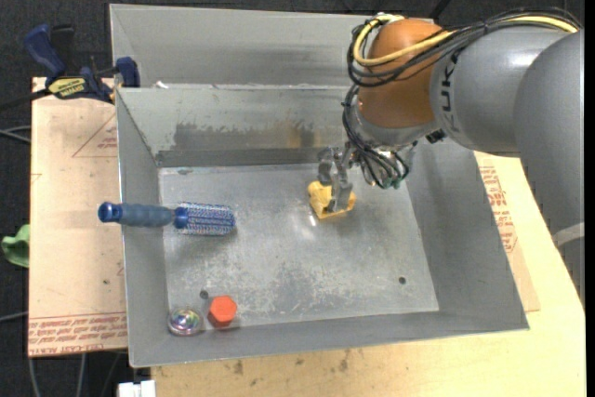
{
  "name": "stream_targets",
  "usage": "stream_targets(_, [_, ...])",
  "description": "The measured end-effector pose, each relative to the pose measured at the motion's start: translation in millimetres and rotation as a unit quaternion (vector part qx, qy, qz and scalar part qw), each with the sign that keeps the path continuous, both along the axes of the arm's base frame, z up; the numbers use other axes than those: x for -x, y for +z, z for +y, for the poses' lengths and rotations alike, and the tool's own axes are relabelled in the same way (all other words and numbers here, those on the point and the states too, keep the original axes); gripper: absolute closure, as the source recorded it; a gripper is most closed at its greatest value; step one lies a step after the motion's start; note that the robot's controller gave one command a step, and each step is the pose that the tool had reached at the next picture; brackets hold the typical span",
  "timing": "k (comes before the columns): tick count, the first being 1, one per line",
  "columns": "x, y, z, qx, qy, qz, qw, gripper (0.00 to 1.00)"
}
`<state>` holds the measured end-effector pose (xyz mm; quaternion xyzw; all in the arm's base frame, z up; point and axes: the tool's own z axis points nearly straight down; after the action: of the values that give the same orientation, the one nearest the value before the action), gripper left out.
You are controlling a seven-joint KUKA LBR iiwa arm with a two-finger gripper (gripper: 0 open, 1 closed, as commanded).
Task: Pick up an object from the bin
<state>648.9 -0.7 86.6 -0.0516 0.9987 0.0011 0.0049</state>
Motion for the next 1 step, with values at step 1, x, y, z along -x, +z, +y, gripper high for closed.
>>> stream_targets(1, [6.8, 109.7, -12.1, 0.001, 0.000, -0.0016, 1.0000, 1.00])
